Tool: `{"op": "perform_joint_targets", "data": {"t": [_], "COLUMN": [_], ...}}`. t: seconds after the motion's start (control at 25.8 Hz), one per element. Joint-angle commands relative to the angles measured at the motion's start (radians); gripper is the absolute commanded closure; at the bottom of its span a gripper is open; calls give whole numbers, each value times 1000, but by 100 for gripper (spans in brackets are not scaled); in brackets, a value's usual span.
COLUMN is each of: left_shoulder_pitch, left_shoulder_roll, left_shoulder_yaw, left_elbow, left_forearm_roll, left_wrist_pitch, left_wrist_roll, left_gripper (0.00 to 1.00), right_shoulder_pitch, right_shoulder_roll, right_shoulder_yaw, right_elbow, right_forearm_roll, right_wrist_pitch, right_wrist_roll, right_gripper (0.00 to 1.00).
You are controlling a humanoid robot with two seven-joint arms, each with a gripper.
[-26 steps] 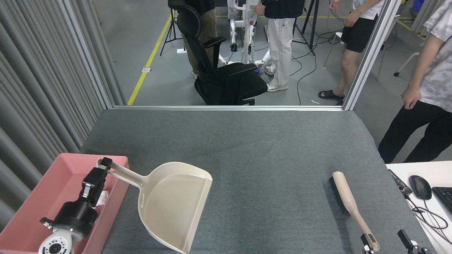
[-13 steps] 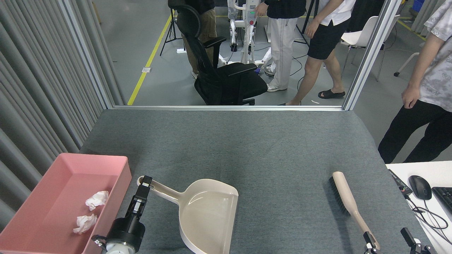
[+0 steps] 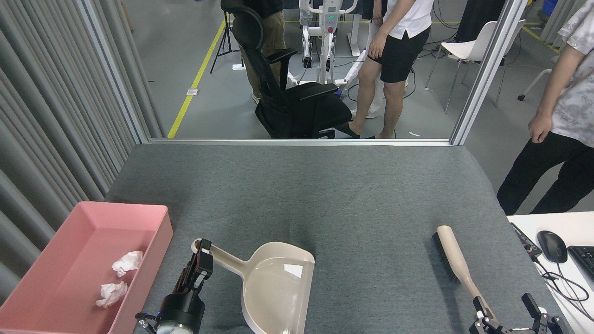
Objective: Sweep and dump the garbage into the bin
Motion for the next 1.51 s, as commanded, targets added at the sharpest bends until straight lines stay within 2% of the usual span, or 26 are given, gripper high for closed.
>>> {"op": "perform_joint_targets", "data": {"t": [0.0,0.12,0.23,0.27,0.31,0.39,0.5,0.54,0.58,0.89,1.08,1.47], "left_shoulder_pitch": [1,3,11,14,17,28,34,35,35,51,87,173], "left_shoulder_roll": [0,0,9,13,20,40,48,48,49,83,149,233], "left_shoulder_yaw": [-2,-2,-4,-5,-5,-4,-4,-1,1,1,1,7], "left_elbow": [34,49,44,43,43,41,40,38,37,15,-5,-167], "left_forearm_roll": [-102,-140,-151,-158,-164,-164,-161,-151,-148,-146,-157,-214], "left_wrist_pitch": [-28,-37,-45,-53,-73,-111,-129,-129,-129,-153,-149,-153], "left_wrist_roll": [39,62,73,74,73,73,71,70,68,60,59,60], "left_gripper": [99,99,89,82,70,40,36,23,0,0,0,0], "right_shoulder_pitch": [-1,-1,-1,-1,-1,-1,-1,-1,-1,0,0,0], "right_shoulder_roll": [-2,-3,-6,-6,-8,-6,-6,-5,-6,-9,-9,-5], "right_shoulder_yaw": [0,2,3,3,3,3,3,3,3,2,3,3], "right_elbow": [-2,-8,-10,-10,-10,-10,-10,-11,-11,-13,-13,-22], "right_forearm_roll": [0,0,0,1,0,0,2,2,2,2,2,2], "right_wrist_pitch": [-1,-1,-1,-1,-2,-2,-2,-2,-2,-5,-5,-7], "right_wrist_roll": [1,1,1,1,1,1,1,1,1,1,1,1], "right_gripper": [1,1,1,1,1,1,1,1,1,1,1,1]}}
